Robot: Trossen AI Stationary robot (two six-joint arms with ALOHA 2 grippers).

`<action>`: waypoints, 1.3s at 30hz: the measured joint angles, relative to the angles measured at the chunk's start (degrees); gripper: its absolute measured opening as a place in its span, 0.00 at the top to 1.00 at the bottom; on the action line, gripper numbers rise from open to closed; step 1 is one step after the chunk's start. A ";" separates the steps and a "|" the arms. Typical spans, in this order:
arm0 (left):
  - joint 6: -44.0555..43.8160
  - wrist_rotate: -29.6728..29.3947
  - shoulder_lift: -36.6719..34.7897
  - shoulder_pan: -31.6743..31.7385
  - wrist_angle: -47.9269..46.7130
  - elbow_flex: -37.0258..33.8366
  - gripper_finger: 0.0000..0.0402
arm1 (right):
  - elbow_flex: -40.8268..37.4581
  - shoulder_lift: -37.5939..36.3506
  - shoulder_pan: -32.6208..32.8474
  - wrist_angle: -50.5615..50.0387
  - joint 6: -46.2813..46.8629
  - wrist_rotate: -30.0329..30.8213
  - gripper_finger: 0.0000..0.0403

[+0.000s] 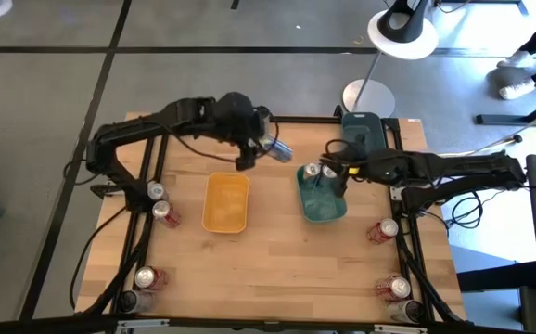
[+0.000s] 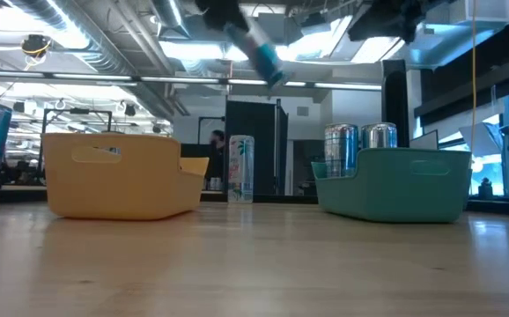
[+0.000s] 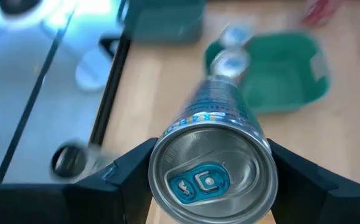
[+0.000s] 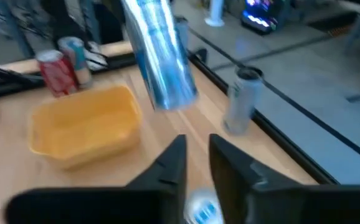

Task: Sort soda cans
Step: Put the top blue soda can into the green bin

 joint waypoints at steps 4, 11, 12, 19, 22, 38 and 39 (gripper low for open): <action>0.22 -0.02 0.02 -3.67 5.06 0.00 0.41 | 0.00 2.69 0.00 5.87 -2.38 -2.53 0.97; 1.31 -0.57 0.10 -8.11 11.12 0.02 0.41 | 0.00 5.87 0.04 9.08 -3.43 -3.05 0.96; 1.27 -0.57 0.13 -8.55 11.82 0.02 0.41 | 0.00 6.24 0.04 9.00 -3.43 -3.03 0.96; 1.07 1.23 0.74 -10.05 18.60 -0.02 0.41 | 0.07 8.66 0.05 10.10 -3.36 -5.54 0.99; 0.48 1.41 1.64 -10.01 21.05 -0.24 0.41 | 0.07 9.40 0.04 10.49 -3.36 -5.83 0.98; -3.73 1.55 9.06 -10.75 24.73 -0.22 0.41 | -0.04 -6.64 0.04 -3.18 -1.16 -1.86 0.99; -3.79 1.55 9.92 -10.77 25.48 -0.22 0.41 | -0.04 -8.00 0.04 -3.68 -1.16 -0.84 0.99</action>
